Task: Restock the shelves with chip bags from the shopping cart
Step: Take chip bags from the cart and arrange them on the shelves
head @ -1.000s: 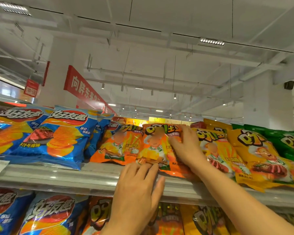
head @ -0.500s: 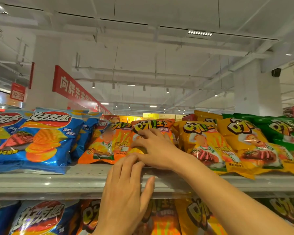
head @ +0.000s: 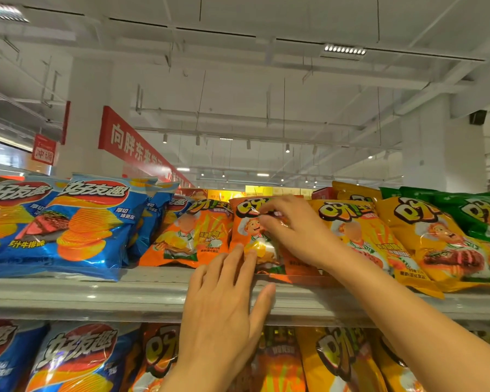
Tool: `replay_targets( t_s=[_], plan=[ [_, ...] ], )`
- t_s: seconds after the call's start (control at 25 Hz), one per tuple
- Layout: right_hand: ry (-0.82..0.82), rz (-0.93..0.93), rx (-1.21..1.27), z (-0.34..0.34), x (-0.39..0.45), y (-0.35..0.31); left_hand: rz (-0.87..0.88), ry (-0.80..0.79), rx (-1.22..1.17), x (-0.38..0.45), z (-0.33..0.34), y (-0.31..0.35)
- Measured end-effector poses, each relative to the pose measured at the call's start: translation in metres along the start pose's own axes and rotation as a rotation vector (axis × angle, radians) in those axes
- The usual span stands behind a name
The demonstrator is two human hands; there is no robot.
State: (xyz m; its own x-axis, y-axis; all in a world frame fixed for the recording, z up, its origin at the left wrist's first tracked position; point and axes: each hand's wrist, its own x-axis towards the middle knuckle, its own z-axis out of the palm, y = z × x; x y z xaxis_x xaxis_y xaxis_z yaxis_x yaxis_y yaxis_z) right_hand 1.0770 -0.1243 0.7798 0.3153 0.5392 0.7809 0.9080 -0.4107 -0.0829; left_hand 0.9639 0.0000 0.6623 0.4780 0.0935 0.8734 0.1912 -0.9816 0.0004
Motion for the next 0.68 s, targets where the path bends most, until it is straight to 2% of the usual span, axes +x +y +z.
replay_targets(
  t_s=[0.08,0.16,0.32,0.48,0.56,0.68],
  plan=[
    [0.018,0.187,-0.065,-0.005,0.018,0.007,-0.070,-0.059,-0.003,0.013,-0.006,0.010],
    [-0.097,0.331,-0.047,-0.005,0.035,0.013,-0.073,-0.146,0.036,0.025,-0.005,0.020],
    [-0.292,0.294,-0.019,0.009,0.058,0.023,0.023,-0.179,0.068,0.030,0.004,0.022],
    [-0.355,0.320,0.118,0.009,0.064,0.030,0.038,-0.171,0.031,0.025,0.000,0.017],
    [-0.394,0.318,0.008,0.004,0.064,0.030,0.039,-0.166,-0.003,0.024,-0.002,0.017],
    [-0.394,0.280,-0.377,-0.002,0.064,0.023,0.039,-0.134,-0.067,0.026,-0.006,0.022]
  ],
)
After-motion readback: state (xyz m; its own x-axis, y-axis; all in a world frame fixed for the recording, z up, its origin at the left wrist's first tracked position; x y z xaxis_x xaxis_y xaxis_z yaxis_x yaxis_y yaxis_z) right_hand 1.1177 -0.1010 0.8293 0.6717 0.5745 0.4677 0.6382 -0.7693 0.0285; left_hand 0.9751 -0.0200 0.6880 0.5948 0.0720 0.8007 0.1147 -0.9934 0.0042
